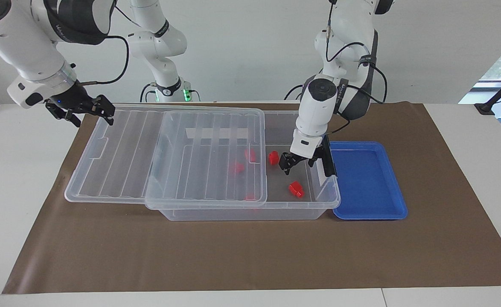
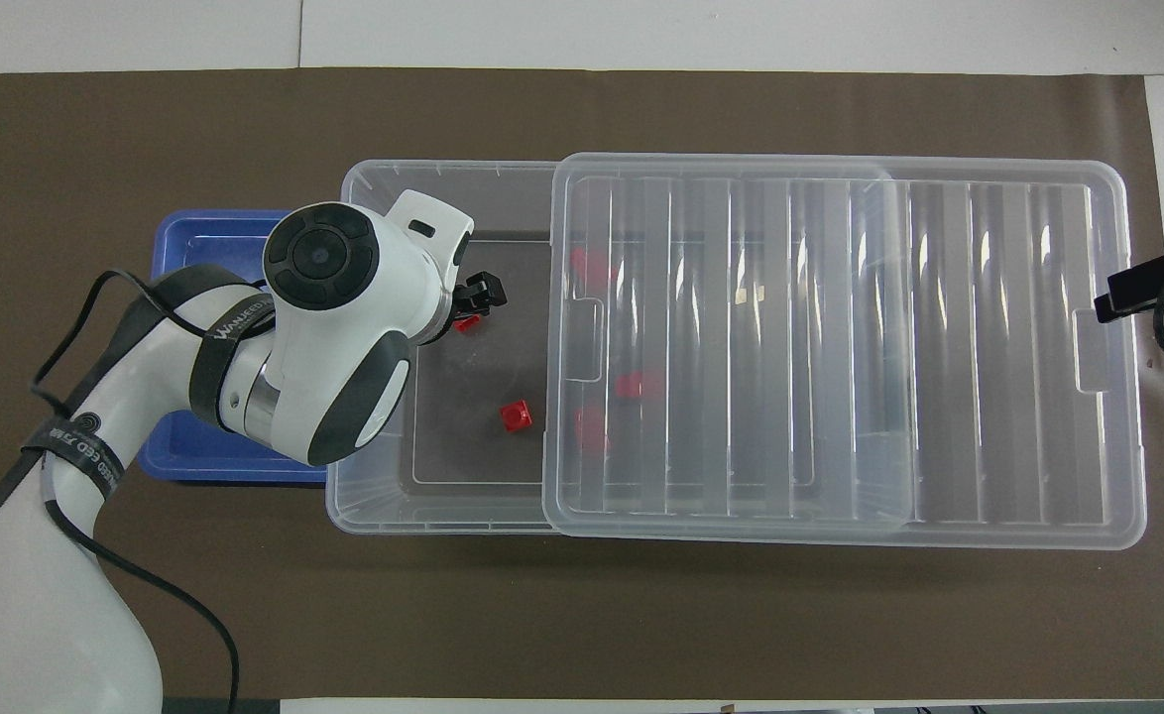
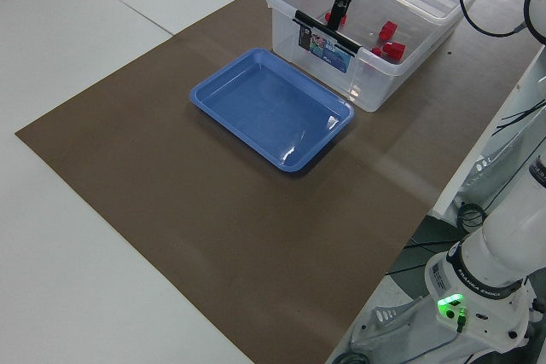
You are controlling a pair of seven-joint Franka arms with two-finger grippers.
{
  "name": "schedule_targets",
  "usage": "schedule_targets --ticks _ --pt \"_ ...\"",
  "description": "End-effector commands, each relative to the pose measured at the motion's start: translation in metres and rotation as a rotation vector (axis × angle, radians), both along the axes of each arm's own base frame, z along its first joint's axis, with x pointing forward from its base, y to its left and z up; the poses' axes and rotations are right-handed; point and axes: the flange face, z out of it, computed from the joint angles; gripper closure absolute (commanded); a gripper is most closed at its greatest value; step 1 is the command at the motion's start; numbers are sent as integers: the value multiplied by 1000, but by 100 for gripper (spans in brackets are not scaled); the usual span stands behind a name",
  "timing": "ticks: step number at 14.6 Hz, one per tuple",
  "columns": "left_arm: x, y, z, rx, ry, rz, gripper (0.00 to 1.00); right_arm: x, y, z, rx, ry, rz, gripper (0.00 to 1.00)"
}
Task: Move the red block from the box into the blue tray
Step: 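Grasp the red block near the box wall with the left gripper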
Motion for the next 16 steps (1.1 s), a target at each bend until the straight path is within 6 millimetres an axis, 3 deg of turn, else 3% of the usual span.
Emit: schedule_targets --ticks 1,14,16 --pt "2 -1 -40 16 0 44 0 -9 -3 9 -9 2 -18 0" --pt "8 -11 -76 3 -33 55 2 -10 -4 12 -18 -8 -11 0" --pt "8 -11 -81 5 -27 61 8 -10 -4 12 -18 -8 -10 0"
